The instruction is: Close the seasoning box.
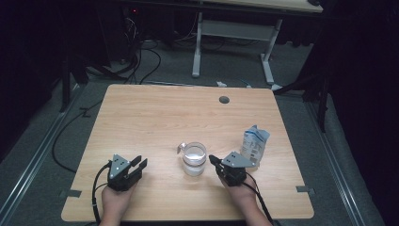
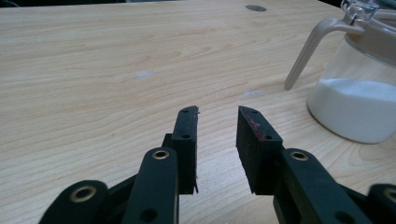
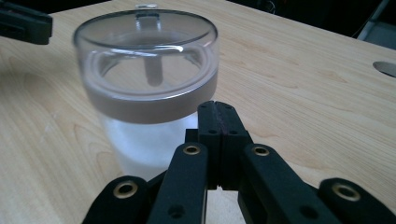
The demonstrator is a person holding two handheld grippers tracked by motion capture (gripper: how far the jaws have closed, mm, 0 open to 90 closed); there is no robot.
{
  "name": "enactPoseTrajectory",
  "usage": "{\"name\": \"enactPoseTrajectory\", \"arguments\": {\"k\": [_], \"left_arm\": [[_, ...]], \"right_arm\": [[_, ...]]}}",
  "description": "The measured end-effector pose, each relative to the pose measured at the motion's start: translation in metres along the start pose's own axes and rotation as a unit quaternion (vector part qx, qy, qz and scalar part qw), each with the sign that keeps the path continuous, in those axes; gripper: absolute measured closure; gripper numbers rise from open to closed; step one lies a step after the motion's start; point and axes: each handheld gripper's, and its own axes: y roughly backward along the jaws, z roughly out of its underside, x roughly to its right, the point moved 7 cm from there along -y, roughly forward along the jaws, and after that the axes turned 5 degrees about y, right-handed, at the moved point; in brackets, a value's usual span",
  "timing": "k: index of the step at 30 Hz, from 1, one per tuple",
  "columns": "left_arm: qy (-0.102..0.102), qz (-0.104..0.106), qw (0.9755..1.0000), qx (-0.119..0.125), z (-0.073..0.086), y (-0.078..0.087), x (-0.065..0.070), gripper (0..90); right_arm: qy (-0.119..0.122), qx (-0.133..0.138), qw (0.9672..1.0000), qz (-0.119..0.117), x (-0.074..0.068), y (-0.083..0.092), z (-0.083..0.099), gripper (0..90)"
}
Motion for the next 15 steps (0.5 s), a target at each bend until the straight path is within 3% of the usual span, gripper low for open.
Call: {"name": "enactPoseTrajectory", "arguments": {"k": [4, 9, 15], "left_arm": [[0.013, -0.006, 0.9999, 0.003, 0.003, 0.006, -0.014, 67.0], [0.016, -0.019, 0.9997, 0.005, 0.008, 0.013, -0.026, 66.1], [0.024, -0.018, 0.9995, 0.006, 0.009, 0.015, -0.028, 65.9]], "right_arm": [[0.003, -0.012, 0.9999, -0.002, 0.001, -0.009, 0.000, 90.0], [0.005, -0.010, 0.9999, -0.003, -0.003, -0.006, -0.001, 90.0], [0.016, -0.005, 0.9998, -0.011, -0.013, -0.001, -0.003, 90.0]]}}
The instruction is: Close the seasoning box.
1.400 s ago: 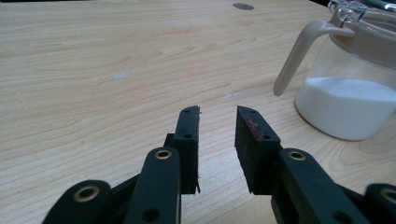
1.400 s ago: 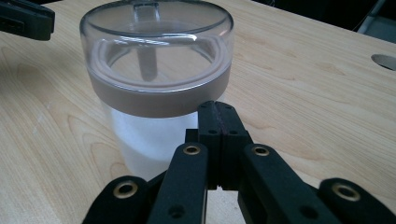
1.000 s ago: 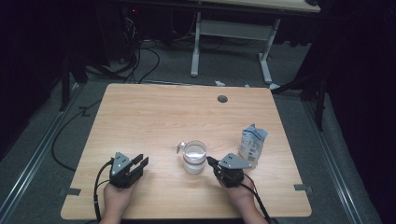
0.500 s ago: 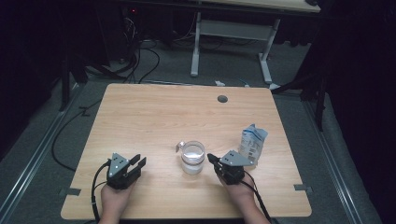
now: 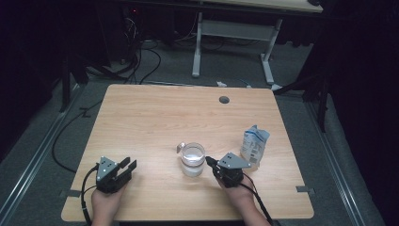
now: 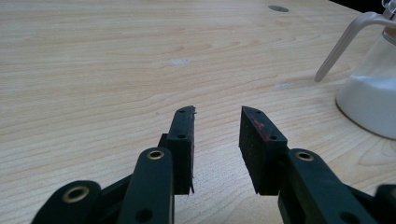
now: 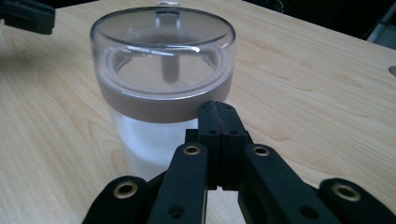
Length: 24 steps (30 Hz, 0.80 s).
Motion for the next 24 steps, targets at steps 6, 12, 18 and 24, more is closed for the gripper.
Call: {"name": "enactPoseTrajectory", "arguments": {"k": [6, 12, 18, 24], "left_arm": [[-0.003, 0.005, 1.0000, 0.001, -0.001, 0.000, 0.002, 65.5], [-0.003, 0.006, 1.0000, 0.001, -0.001, 0.001, 0.002, 65.4], [-0.004, 0.007, 1.0000, 0.001, -0.001, 0.001, 0.003, 65.2], [-0.003, 0.008, 1.0000, 0.001, -0.001, 0.000, 0.004, 65.2]], "right_arm": [[0.010, 0.007, 0.9998, -0.017, -0.015, 0.000, -0.002, 90.0], [0.013, 0.010, 0.9995, -0.026, -0.023, -0.001, -0.003, 90.0], [0.017, 0.012, 0.9991, -0.038, -0.032, -0.003, -0.005, 90.0], [0.023, 0.013, 0.9986, -0.047, -0.040, -0.005, -0.008, 89.9]]}}
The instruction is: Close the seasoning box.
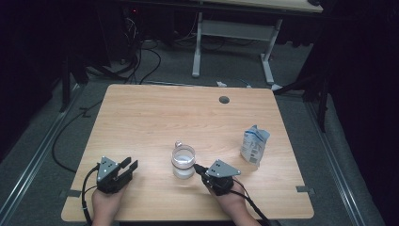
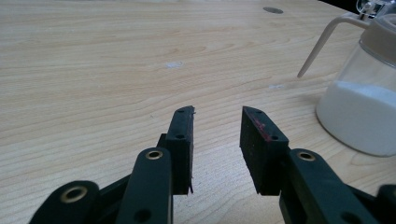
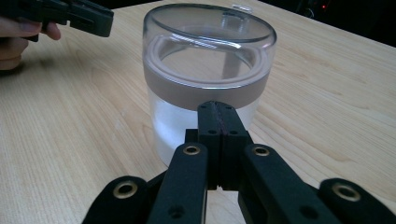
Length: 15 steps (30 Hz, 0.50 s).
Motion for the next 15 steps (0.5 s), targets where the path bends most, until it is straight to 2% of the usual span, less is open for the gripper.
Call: {"name": "enactPoseTrajectory", "arguments": {"k": [15], "left_arm": [[0.000, 0.003, 1.0000, 0.000, 0.000, 0.001, 0.001, 65.2]], "right_arm": [[0.015, 0.003, 0.9996, -0.024, -0.020, -0.013, -0.010, 89.9]]}}
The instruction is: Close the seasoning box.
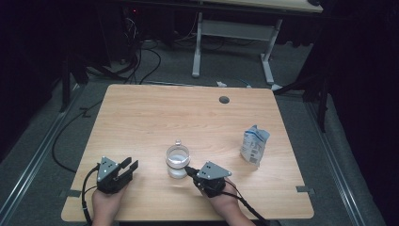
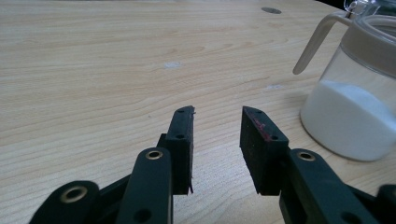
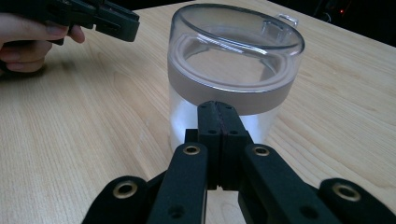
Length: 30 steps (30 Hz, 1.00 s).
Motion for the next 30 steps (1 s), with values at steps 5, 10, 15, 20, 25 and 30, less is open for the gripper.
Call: {"name": "enactPoseTrajectory", "arguments": {"k": [5, 10, 15, 20, 25, 30], "left_arm": [[0.001, 0.001, 1.0000, 0.000, 0.000, 0.000, 0.000, 65.2], [0.000, 0.000, 1.0000, -0.002, 0.001, 0.000, 0.000, 65.1], [0.001, 0.000, 1.0000, -0.002, 0.001, 0.001, 0.000, 64.9], [0.001, 0.002, 1.0000, -0.002, 0.001, 0.001, 0.001, 64.8], [-0.002, 0.002, 1.0000, -0.005, 0.002, -0.001, 0.003, 64.8], [-0.007, 0.003, 0.9999, -0.011, 0.004, -0.004, 0.007, 64.5]], "right_arm": [[0.006, -0.002, 1.0000, -0.003, -0.003, -0.003, -0.002, 89.7], [0.007, -0.002, 1.0000, -0.006, -0.004, -0.002, -0.002, 84.6], [0.000, -0.003, 1.0000, 0.006, 0.001, 0.003, -0.001, 75.0], [-0.019, -0.019, 0.9995, 0.016, 0.017, 0.007, 0.012, 65.6], [-0.049, -0.039, 0.9972, 0.041, 0.041, 0.020, 0.038, 59.2], [-0.077, -0.052, 0.9931, 0.071, 0.065, 0.042, 0.070, 57.4]]}}
